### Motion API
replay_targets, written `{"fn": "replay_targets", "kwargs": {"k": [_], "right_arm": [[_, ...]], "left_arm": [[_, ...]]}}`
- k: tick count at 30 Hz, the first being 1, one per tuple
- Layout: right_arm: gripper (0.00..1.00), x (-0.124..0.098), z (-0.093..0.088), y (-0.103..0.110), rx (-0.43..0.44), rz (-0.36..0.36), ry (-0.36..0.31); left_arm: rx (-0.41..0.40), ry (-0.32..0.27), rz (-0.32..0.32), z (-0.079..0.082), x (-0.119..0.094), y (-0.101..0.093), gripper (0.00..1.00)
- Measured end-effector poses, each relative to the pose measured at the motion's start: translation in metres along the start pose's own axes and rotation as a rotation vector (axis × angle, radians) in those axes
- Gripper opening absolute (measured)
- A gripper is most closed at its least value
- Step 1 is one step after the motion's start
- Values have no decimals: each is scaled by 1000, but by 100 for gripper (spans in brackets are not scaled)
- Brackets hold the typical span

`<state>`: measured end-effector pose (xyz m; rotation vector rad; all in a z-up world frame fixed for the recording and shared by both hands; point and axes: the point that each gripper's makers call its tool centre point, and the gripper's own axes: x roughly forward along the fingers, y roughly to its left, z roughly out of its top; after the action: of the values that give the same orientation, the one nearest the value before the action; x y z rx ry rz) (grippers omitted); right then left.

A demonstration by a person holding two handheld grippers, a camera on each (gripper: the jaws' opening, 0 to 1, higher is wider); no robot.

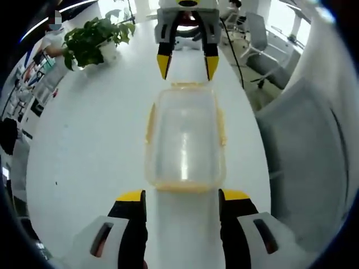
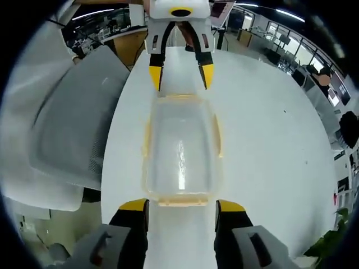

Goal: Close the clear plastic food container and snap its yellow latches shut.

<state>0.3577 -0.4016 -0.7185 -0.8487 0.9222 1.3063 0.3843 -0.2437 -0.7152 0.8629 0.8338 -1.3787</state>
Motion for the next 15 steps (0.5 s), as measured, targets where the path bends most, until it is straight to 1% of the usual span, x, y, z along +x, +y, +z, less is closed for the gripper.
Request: {"fn": "replay_targets", "kwargs": {"k": [2, 5, 7, 8, 9, 11, 12, 13, 15], "right_arm": [[44, -1, 2, 0, 3, -7, -1], [44, -5, 9, 0, 30, -22, -19], [40, -6, 12, 2, 52, -16, -29], [38, -6, 12, 2, 69, -15, -24], [38, -7, 13, 0, 74, -28, -26], [42, -8, 17, -3, 119, -44, -47], [42, -9, 18, -4, 145, -51, -49], [41, -9, 18, -6, 150, -57, -50], [40, -11, 19, -10, 208, -84, -68]], "left_arm": [[-12, -5, 2, 1, 0, 0, 49], [-58, -17, 8, 3, -1, 1, 49], [-74, -24, 3, 5, -2, 0, 48], [-81, -27, 1, 6, -2, 0, 48], [-87, -34, 1, 8, -2, -1, 49], [-117, -38, 1, 9, -2, -3, 52], [-135, -39, 4, 9, -2, -1, 52], [-160, -42, 7, 9, -1, 0, 52], [-201, -54, 9, 10, -1, 0, 52]]}}
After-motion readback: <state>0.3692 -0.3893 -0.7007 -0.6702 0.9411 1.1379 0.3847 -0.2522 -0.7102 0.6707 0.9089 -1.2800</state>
